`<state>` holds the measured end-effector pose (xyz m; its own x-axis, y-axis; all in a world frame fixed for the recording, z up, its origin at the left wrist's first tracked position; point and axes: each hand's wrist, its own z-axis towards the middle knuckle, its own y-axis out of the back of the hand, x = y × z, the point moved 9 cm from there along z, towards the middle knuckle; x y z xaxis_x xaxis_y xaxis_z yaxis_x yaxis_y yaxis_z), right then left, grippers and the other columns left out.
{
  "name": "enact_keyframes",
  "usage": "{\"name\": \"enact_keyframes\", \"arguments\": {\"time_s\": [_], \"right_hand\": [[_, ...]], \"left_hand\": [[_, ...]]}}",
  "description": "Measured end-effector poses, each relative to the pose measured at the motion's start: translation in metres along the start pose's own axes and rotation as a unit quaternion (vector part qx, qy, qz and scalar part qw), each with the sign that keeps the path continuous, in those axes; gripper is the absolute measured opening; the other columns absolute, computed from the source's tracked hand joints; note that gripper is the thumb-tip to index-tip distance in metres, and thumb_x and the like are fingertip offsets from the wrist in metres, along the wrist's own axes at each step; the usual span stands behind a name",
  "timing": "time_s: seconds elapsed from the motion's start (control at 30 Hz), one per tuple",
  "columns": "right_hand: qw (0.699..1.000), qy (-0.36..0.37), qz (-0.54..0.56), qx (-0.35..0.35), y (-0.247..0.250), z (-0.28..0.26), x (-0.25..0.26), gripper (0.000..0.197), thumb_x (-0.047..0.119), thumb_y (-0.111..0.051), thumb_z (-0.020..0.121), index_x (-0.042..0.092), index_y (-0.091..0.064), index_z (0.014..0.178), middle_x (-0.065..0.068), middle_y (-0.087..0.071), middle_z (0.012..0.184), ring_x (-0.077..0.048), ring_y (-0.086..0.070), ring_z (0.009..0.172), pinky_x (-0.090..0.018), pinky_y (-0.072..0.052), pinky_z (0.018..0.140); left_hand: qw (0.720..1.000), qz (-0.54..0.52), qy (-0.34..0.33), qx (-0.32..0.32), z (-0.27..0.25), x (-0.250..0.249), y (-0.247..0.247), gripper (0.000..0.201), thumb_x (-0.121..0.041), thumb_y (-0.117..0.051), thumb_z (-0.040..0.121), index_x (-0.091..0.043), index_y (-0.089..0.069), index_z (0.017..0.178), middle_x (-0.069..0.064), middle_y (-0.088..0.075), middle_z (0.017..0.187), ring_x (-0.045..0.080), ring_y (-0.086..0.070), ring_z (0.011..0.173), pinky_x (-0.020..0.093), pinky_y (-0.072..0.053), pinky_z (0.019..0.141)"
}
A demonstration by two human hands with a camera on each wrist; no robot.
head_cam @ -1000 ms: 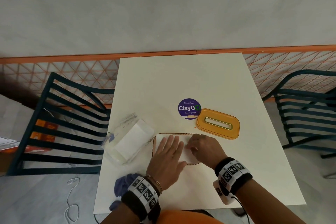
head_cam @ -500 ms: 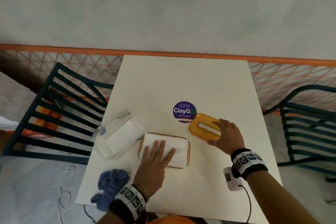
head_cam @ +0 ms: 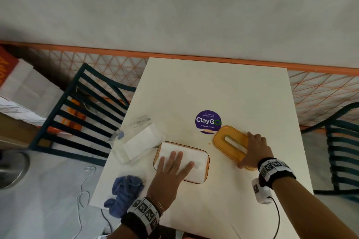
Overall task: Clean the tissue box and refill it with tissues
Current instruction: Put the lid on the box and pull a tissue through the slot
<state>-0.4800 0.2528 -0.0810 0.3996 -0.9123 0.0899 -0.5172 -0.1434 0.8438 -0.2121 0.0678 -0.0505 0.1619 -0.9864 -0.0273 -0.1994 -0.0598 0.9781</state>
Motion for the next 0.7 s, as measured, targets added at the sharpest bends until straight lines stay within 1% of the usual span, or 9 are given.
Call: {"name": "enact_keyframes", "arguments": {"time_s": [0.13, 0.23, 0.3, 0.37, 0.5, 0.53, 0.6, 0.63, 0.7], "right_hand": [[0.989, -0.008, 0.149, -0.011, 0.019, -0.038, 0.001, 0.144, 0.058, -0.09, 0.035, 0.015, -0.022, 0.155, -0.008, -0.041, 0.142, -0.03, -0.038, 0.131, -0.046, -0.045, 0.106], [0.971, 0.061, 0.23, -0.036, 0.036, -0.081, 0.035, 0.142, 0.06, -0.089, 0.032, 0.019, -0.027, 0.153, 0.001, -0.045, 0.135, -0.022, -0.046, 0.123, -0.04, -0.047, 0.103], [0.964, 0.129, 0.231, -0.03, 0.038, -0.109, 0.074, 0.138, 0.061, -0.088, 0.033, 0.023, -0.027, 0.151, 0.007, -0.042, 0.131, -0.016, -0.045, 0.118, -0.034, -0.046, 0.1], [0.961, 0.176, 0.211, -0.025, 0.033, -0.125, 0.11, 0.136, 0.06, -0.086, 0.035, 0.024, -0.025, 0.151, 0.009, -0.039, 0.131, -0.013, -0.041, 0.118, -0.03, -0.045, 0.1], [0.966, 0.194, 0.166, -0.04, 0.013, -0.124, 0.149, 0.134, 0.058, -0.084, 0.036, 0.025, -0.024, 0.151, 0.008, -0.037, 0.134, -0.016, -0.039, 0.122, -0.032, -0.047, 0.1], [0.968, 0.191, 0.16, -0.038, 0.01, -0.121, 0.154, 0.134, 0.059, -0.082, 0.035, 0.026, -0.023, 0.151, 0.008, -0.037, 0.135, -0.017, -0.039, 0.123, -0.033, -0.049, 0.099], [0.972, 0.187, 0.142, -0.028, 0.006, -0.117, 0.164, 0.135, 0.058, -0.082, 0.036, 0.027, -0.021, 0.151, 0.007, -0.035, 0.137, -0.017, -0.037, 0.124, -0.034, -0.049, 0.098], [0.973, 0.186, 0.132, -0.023, 0.005, -0.115, 0.169, 0.134, 0.057, -0.083, 0.036, 0.028, -0.02, 0.152, 0.007, -0.034, 0.138, -0.017, -0.036, 0.124, -0.034, -0.049, 0.099], [0.975, 0.186, 0.115, -0.024, 0.006, -0.114, 0.175, 0.135, 0.057, -0.084, 0.036, 0.028, -0.02, 0.151, 0.006, -0.034, 0.138, -0.018, -0.036, 0.125, -0.035, -0.049, 0.099]], "left_hand": [[1.0, -0.009, 0.004, -0.008, 0.0, 0.003, 0.0, 0.106, -0.006, -0.074, 0.072, -0.032, -0.021, 0.16, 0.019, -0.024, 0.166, 0.043, -0.026, 0.151, 0.065, -0.035, 0.114], [1.0, -0.021, 0.005, -0.008, 0.0, 0.003, -0.002, 0.106, -0.007, -0.073, 0.072, -0.032, -0.02, 0.161, 0.019, -0.023, 0.166, 0.042, -0.025, 0.152, 0.065, -0.033, 0.115], [0.999, -0.031, 0.002, -0.007, -0.001, 0.003, -0.001, 0.105, -0.009, -0.072, 0.074, -0.033, -0.019, 0.161, 0.019, -0.021, 0.167, 0.042, -0.022, 0.153, 0.065, -0.031, 0.115], [0.999, -0.038, -0.004, -0.007, 0.001, 0.004, -0.002, 0.102, -0.015, -0.073, 0.076, -0.034, -0.02, 0.161, 0.019, -0.024, 0.166, 0.042, -0.025, 0.152, 0.066, -0.033, 0.114], [0.997, -0.078, -0.022, -0.002, 0.002, 0.005, 0.0, 0.104, -0.023, -0.072, 0.081, -0.034, -0.007, 0.162, 0.014, -0.033, 0.164, 0.04, -0.037, 0.147, 0.065, -0.038, 0.112], [0.996, -0.085, -0.026, -0.007, 0.002, 0.005, 0.004, 0.101, -0.025, -0.075, 0.08, -0.031, -0.015, 0.161, 0.012, -0.042, 0.159, 0.039, -0.044, 0.143, 0.063, -0.041, 0.111], [0.994, -0.089, -0.039, -0.04, -0.001, 0.005, 0.014, 0.08, -0.029, -0.078, 0.08, -0.028, -0.039, 0.15, 0.009, -0.055, 0.149, 0.036, -0.056, 0.133, 0.058, -0.044, 0.111], [0.994, -0.088, -0.042, -0.057, -0.003, 0.006, 0.019, 0.073, -0.031, -0.078, 0.08, -0.026, -0.046, 0.145, 0.008, -0.058, 0.146, 0.035, -0.059, 0.13, 0.056, -0.044, 0.111], [0.992, -0.096, -0.039, -0.072, -0.008, 0.013, 0.021, 0.075, -0.036, -0.081, 0.075, -0.024, -0.05, 0.142, 0.008, -0.061, 0.143, 0.034, -0.062, 0.126, 0.054, -0.042, 0.111]]}}
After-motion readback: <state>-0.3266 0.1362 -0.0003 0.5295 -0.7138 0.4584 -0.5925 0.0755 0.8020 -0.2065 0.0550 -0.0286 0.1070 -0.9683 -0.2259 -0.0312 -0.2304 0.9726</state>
